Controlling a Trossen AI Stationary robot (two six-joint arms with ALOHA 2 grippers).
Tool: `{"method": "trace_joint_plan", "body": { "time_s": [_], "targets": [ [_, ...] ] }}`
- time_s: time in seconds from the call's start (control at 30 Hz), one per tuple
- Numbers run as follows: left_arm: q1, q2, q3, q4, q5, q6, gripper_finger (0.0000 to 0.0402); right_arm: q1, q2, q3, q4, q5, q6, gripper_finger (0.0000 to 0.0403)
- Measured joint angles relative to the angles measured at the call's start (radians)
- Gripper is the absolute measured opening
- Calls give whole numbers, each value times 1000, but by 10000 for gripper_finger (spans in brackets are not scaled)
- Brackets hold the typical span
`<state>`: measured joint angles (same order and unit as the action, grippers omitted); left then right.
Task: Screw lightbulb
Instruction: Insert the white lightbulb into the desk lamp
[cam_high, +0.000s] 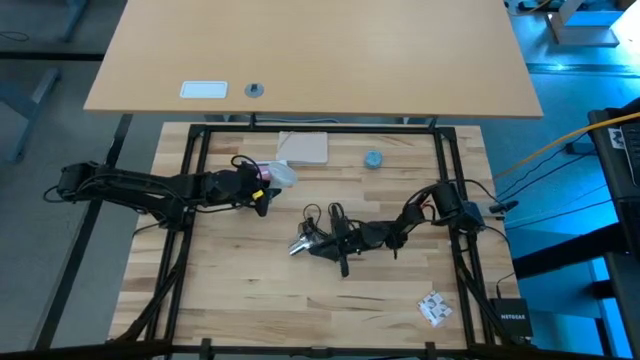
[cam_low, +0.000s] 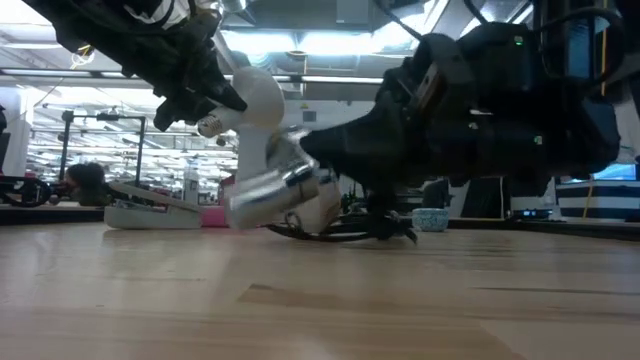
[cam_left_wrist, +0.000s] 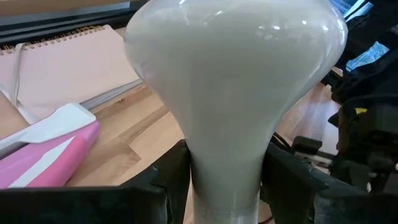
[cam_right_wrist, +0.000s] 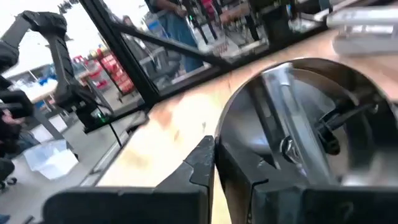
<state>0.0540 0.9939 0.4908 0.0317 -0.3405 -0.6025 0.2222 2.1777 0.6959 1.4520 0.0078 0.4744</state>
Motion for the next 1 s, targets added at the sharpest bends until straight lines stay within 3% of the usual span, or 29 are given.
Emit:
{"method": "trace_joint_plan", "body": {
  "time_s": [0.4, 0.67, 1.0],
  "targets": [
    [0, 0, 0, 1, 0, 3, 155, 0, -1, 106, -285, -117, -6, 37],
    [0, 0, 0, 2, 0, 43, 155, 0, -1, 158, -329, -292, -57, 37],
    [0, 0, 0, 2, 0, 45, 155, 0, -1, 197, -343, -265, -60, 37]
  ]
}}
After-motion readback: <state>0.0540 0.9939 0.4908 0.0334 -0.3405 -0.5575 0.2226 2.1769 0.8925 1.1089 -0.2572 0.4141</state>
